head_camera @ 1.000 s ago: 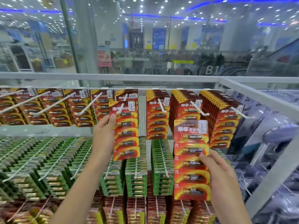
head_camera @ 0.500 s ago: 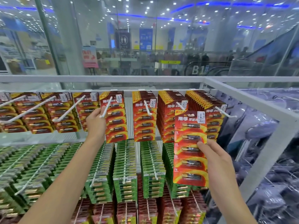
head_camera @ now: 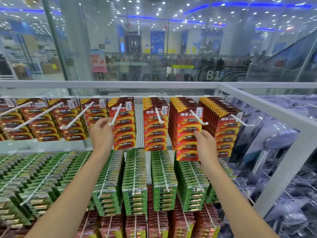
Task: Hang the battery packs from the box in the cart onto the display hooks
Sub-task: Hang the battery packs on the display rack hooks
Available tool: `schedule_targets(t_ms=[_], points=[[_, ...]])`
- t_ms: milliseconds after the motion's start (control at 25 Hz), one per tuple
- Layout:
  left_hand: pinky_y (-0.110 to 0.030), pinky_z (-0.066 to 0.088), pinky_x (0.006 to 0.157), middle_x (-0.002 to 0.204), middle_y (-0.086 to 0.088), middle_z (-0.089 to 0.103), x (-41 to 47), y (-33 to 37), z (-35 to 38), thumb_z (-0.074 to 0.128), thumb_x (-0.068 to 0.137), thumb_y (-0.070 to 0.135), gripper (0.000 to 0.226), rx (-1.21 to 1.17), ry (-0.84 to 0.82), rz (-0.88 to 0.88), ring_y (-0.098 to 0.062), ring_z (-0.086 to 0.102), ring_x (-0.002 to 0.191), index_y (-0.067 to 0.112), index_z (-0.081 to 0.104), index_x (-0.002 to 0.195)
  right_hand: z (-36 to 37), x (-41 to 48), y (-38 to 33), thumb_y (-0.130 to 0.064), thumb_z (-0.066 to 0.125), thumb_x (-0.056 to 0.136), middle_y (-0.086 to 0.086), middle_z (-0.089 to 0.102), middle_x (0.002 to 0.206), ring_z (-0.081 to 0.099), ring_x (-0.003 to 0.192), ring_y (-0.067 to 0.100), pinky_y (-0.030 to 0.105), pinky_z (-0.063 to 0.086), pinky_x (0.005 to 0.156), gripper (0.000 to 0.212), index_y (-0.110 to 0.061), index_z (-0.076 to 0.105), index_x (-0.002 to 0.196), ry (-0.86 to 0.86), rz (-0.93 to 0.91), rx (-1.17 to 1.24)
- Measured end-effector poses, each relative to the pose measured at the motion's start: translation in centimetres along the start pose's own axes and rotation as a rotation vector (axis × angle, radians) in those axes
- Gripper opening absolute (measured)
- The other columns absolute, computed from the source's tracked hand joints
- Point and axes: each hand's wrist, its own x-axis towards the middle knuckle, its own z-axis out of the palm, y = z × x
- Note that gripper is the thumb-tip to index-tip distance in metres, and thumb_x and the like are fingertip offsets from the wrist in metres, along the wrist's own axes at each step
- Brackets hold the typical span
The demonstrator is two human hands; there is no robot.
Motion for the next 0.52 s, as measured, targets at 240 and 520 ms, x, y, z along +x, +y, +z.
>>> schedule_targets(t_ms=[240, 520], points=[[-0.037, 0.057, 0.097, 0.115, 0.005, 0.073, -4.8, -0.3, -2.1, 0.063, 0.103, 0.028, 0.021, -0.008, 0.001, 0.024, -0.013, 0.069, 0.109, 0.021, 0.072, 0.121, -1.7, -1.0, 3.6, -0.041, 0.057, 0.104, -0.006, 0.071, 0.110, 0.067, 0.101, 0.012, 0.035, 0.054, 0.088, 0.027, -0.022, 0.067, 0.119, 0.089, -0.069, -0.026], [-0.036, 0.056, 0.094, 0.114, -0.005, 0.077, -17.8, -2.5, -2.4, 0.059, 0.106, 0.021, 0.024, -0.152, -0.154, -0.138, -0.020, 0.075, 0.106, 0.012, 0.071, 0.124, -8.9, -8.9, 9.2, -0.037, 0.062, 0.102, -0.020, 0.071, 0.116, 0.065, 0.110, -0.003, 0.026, 0.048, 0.094, 0.018, -0.032, 0.070, 0.117, 0.114, 0.017, -0.060]])
